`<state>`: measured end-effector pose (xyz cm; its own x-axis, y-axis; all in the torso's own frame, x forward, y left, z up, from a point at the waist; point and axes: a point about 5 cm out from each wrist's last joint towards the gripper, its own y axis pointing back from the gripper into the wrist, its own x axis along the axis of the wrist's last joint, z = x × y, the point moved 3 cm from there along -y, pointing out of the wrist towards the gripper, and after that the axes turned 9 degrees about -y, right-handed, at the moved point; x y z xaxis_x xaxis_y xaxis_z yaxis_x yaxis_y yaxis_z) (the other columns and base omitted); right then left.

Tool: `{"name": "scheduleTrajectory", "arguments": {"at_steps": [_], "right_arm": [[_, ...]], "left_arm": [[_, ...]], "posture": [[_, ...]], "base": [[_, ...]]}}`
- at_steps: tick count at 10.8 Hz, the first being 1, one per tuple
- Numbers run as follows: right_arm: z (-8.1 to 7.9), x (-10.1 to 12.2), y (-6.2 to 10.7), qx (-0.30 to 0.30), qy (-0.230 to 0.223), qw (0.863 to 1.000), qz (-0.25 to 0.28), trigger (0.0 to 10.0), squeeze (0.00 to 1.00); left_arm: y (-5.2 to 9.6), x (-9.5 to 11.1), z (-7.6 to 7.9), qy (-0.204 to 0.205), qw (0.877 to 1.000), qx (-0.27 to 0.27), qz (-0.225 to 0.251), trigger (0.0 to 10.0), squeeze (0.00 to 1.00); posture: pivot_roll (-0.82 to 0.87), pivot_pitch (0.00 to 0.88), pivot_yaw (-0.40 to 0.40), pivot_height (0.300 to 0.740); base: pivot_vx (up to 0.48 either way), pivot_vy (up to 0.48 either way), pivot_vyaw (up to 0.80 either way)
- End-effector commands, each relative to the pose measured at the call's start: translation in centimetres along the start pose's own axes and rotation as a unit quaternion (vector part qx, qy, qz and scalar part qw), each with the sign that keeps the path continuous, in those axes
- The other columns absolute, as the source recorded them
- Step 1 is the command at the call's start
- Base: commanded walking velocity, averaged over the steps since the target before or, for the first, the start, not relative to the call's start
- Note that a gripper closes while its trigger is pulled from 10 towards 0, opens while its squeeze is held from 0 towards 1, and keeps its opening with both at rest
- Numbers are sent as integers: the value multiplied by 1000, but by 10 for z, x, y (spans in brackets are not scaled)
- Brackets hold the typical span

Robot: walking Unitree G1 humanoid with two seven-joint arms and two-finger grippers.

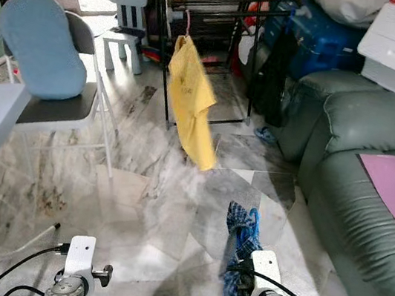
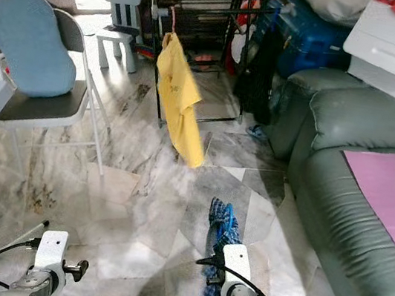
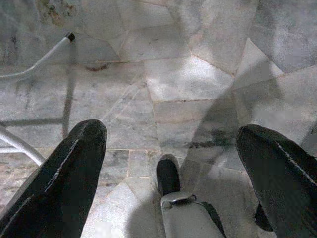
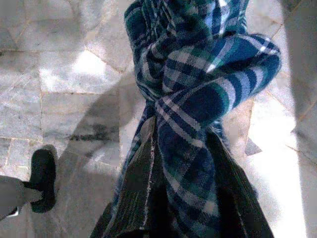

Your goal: Hang hanger

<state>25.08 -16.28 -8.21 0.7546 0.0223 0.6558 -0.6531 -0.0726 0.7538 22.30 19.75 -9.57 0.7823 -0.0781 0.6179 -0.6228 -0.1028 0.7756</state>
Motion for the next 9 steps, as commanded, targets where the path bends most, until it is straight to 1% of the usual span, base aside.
{"name": "scheduleTrajectory", "arguments": {"at_steps": [1,3,4,5,7,9], "right_arm": [[-9,2,-1,10,8,1000,1,10000,0],[-14,5,-2,22,17,1000,2,10000,0],[-20,7,-3,31,24,999,3,10000,0],[-22,7,-3,34,26,999,2,10000,0],[-21,6,-3,34,21,999,1,10000,0],[-21,6,-3,33,20,999,1,10000,0]], "left_arm": [[1,-4,-11,0,1000,16,-7,10000,0],[2,-7,-15,15,1000,23,-10,10000,0],[3,-12,-21,15,999,28,-16,10000,0],[3,-13,-25,14,999,30,-18,10000,0],[4,-15,-28,9,999,30,-20,10000,0],[4,-16,-24,3,999,26,-22,10000,0]], "posture": [[-173,0,63,740],[-173,0,63,740],[-151,0,49,740],[-151,0,52,740],[-155,0,58,740],[-163,0,63,740]], "base": [[0,0,0],[0,0,0],[0,0,581],[0,0,581],[0,-369,584],[0,-384,538]]}}
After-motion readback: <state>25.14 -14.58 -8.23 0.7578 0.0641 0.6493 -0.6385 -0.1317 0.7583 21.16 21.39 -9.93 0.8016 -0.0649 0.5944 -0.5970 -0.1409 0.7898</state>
